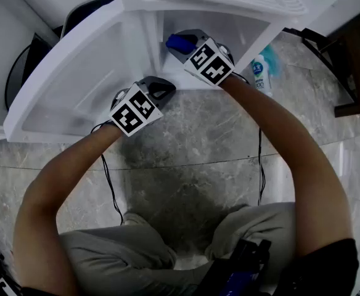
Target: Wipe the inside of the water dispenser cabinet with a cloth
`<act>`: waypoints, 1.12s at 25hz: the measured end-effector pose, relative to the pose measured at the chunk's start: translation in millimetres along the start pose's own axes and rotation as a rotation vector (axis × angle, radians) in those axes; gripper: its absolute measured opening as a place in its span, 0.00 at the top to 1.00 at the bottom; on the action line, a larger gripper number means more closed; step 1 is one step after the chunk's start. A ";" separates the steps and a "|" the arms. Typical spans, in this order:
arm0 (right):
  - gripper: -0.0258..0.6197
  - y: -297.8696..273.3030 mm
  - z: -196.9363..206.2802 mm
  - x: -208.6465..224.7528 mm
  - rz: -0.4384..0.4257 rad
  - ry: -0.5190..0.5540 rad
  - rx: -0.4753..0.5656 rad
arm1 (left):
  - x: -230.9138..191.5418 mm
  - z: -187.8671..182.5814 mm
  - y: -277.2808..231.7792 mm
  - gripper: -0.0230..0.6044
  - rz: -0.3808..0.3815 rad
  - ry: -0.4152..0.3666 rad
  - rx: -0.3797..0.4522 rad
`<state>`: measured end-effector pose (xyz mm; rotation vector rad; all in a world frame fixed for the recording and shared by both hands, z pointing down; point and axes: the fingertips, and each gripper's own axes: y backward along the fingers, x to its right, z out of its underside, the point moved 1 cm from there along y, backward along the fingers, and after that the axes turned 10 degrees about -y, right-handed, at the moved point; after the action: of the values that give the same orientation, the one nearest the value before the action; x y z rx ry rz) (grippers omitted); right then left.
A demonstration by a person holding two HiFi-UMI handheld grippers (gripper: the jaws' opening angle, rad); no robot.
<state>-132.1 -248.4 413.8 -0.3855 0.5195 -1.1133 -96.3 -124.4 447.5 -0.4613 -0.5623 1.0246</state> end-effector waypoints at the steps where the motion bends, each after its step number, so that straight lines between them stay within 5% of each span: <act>1: 0.77 -9.7 3.9 0.8 0.002 0.018 -0.020 | 0.8 6.0 0.9 0.95 0.002 0.018 0.001; 13: 0.77 -82.9 20.7 52.8 0.170 0.225 -0.157 | 5.1 48.2 12.3 0.95 0.020 0.120 0.017; 28: 0.77 -73.0 25.6 27.4 0.078 0.282 -0.151 | -0.9 27.0 -8.6 0.95 0.023 0.136 0.049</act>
<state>-162.3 -301.6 468.6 -0.3376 0.8643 -1.0620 -108.0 -126.3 473.2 -0.4909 -0.4103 1.0183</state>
